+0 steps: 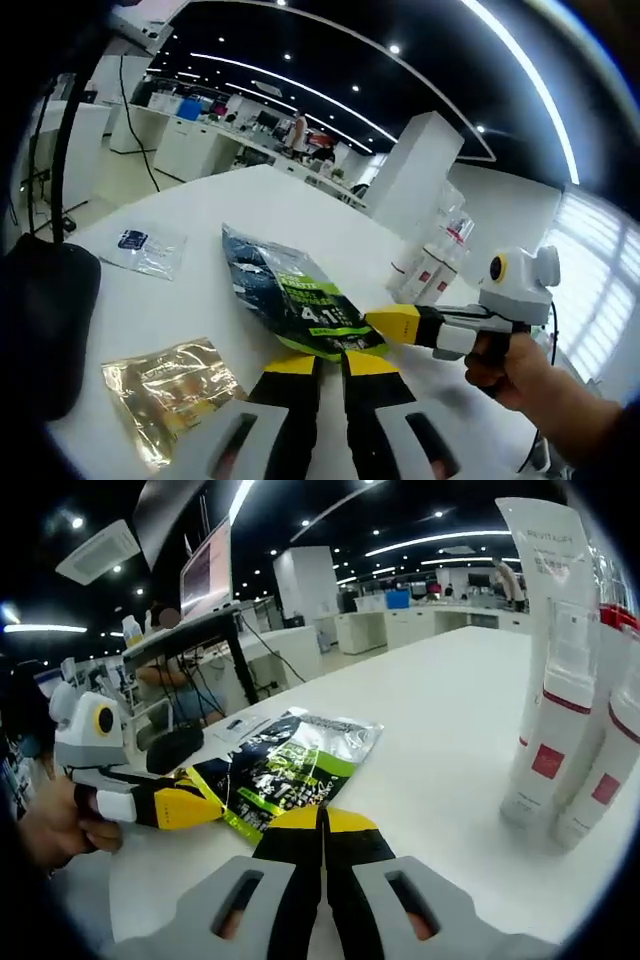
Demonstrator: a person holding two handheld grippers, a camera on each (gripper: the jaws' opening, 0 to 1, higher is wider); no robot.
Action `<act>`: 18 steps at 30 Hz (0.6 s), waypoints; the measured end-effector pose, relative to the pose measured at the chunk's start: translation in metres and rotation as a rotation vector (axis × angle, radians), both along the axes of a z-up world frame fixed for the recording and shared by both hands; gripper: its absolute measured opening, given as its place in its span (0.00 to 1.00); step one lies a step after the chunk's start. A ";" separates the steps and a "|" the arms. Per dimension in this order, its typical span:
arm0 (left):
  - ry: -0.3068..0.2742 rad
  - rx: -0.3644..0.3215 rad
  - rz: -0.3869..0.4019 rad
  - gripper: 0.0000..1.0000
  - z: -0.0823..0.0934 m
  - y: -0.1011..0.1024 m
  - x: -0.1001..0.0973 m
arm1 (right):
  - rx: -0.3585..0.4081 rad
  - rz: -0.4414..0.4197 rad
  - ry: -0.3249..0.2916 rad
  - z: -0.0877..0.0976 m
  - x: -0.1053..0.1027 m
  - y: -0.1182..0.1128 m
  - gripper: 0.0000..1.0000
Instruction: Arrange the skincare products in the storage area until every visible bottle or jar stands upright without overlapping.
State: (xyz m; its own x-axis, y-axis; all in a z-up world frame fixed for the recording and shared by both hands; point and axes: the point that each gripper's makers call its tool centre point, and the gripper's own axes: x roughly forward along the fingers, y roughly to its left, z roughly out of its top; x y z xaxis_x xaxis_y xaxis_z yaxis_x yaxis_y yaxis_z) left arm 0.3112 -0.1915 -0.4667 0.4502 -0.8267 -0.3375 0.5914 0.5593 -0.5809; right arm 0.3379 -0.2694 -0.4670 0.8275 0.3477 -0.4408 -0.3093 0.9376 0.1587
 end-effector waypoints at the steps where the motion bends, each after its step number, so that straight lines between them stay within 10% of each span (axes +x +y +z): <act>1: 0.005 -0.005 0.002 0.10 0.000 0.000 0.000 | 0.000 0.001 -0.001 0.000 0.000 0.000 0.00; 8: 0.046 -0.037 0.083 0.27 0.009 0.005 0.014 | -0.010 0.005 0.008 -0.004 -0.004 -0.002 0.00; 18: 0.094 -0.037 0.167 0.01 -0.001 0.014 0.033 | -0.016 0.017 0.007 -0.005 -0.007 -0.001 0.00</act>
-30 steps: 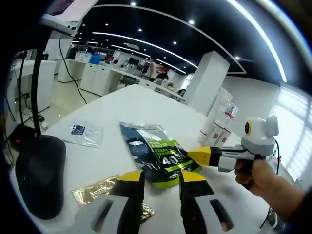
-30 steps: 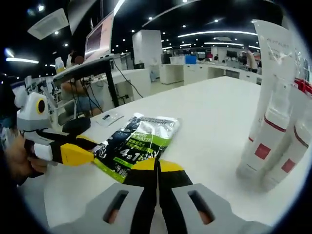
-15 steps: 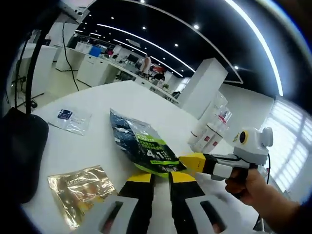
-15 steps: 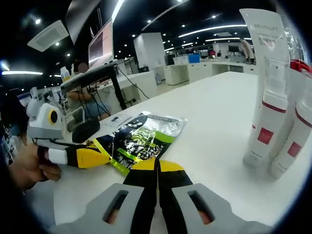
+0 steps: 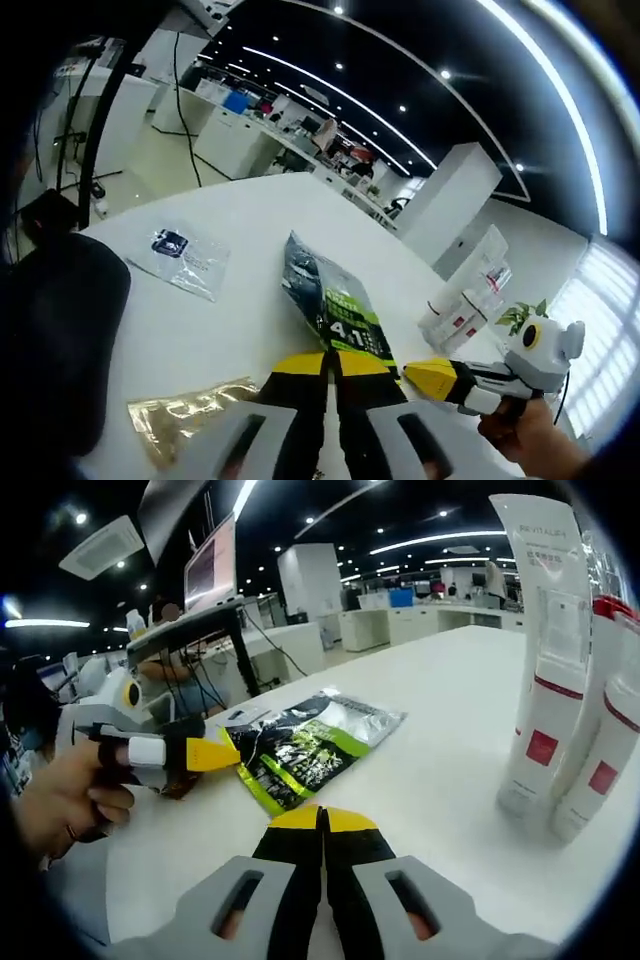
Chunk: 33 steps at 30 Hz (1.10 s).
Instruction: Arrange the skincare products in the storage area until every visible bottle or jar stands upright without overlapping.
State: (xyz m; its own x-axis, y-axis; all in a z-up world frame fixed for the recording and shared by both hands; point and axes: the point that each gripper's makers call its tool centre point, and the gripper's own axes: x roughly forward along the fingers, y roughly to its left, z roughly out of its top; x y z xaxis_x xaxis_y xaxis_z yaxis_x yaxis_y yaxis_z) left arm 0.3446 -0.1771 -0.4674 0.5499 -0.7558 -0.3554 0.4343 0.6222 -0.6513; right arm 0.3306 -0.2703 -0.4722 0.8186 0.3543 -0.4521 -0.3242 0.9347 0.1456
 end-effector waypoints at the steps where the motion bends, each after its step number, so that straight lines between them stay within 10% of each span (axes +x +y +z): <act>1: 0.000 0.001 0.001 0.01 -0.001 0.000 0.002 | 0.005 0.002 0.001 0.000 -0.001 0.000 0.00; 12: -0.069 -0.091 0.004 0.00 0.022 0.002 -0.005 | 0.155 -0.027 0.024 0.005 0.002 -0.008 0.03; 24: 0.026 -0.248 0.012 0.00 0.030 0.004 -0.005 | 0.553 -0.041 0.139 0.013 -0.001 0.021 0.19; 33: 0.054 -0.249 -0.046 0.00 0.023 -0.003 -0.016 | 0.659 -0.059 0.159 0.012 0.003 0.023 0.12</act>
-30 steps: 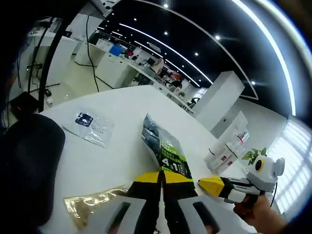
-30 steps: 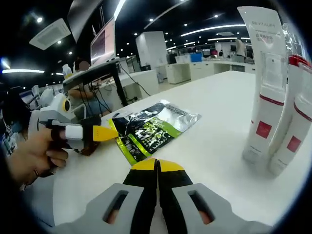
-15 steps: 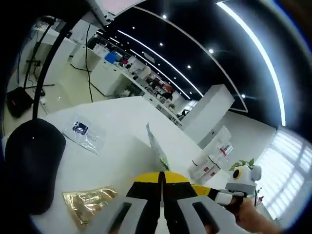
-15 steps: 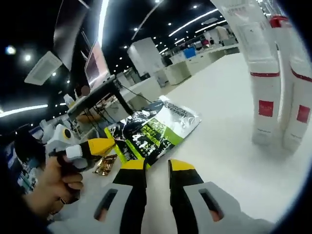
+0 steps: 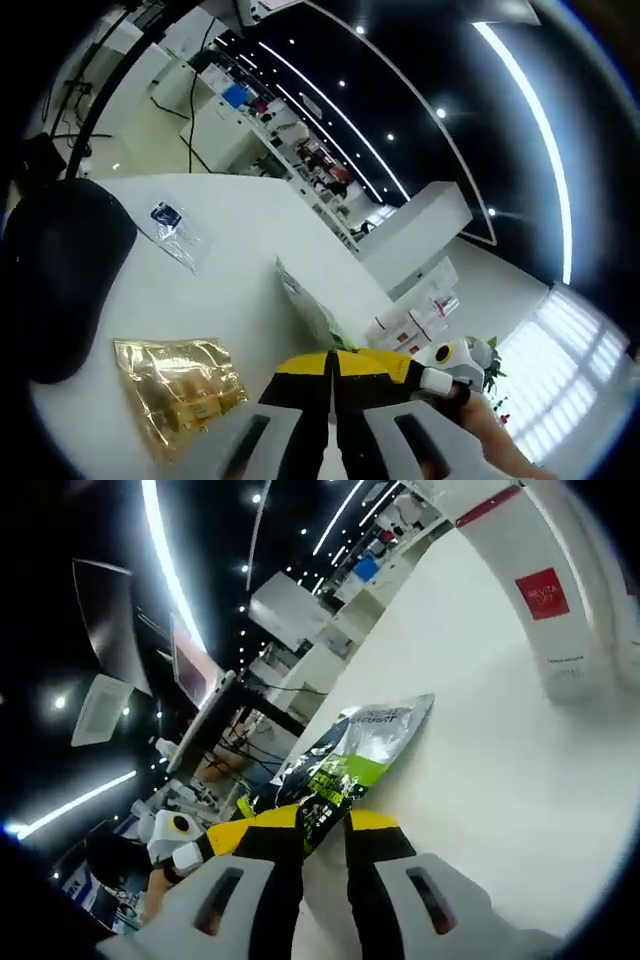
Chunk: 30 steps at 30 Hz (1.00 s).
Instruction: Arrange the skincare products in the storage area until every visible bottle or jar stands upright without overlapping.
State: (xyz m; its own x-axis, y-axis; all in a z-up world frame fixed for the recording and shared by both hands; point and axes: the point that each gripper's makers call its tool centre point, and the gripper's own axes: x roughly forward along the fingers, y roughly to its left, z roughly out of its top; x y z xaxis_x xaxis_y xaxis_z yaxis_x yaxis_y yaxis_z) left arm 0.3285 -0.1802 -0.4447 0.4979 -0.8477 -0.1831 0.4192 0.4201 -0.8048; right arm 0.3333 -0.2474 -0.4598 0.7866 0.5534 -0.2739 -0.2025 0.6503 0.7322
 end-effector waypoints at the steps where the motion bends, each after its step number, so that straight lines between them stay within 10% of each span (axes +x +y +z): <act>1: -0.004 0.004 -0.005 0.00 0.000 -0.001 0.000 | -0.006 -0.003 0.002 -0.001 0.000 0.000 0.11; 5: -0.020 0.029 -0.025 0.00 -0.002 -0.004 -0.001 | -0.052 -0.004 0.001 -0.004 -0.002 -0.002 0.05; 11: -0.078 0.093 -0.088 0.01 -0.008 -0.014 -0.011 | -0.190 0.030 -0.169 0.015 -0.005 -0.010 0.00; 20: -0.096 0.063 -0.048 0.19 0.003 -0.008 0.003 | -0.130 0.040 -0.225 0.030 -0.017 -0.012 0.00; 30: -0.096 0.067 -0.098 0.17 0.014 -0.024 0.009 | 0.019 0.012 -0.284 0.048 -0.025 -0.015 0.00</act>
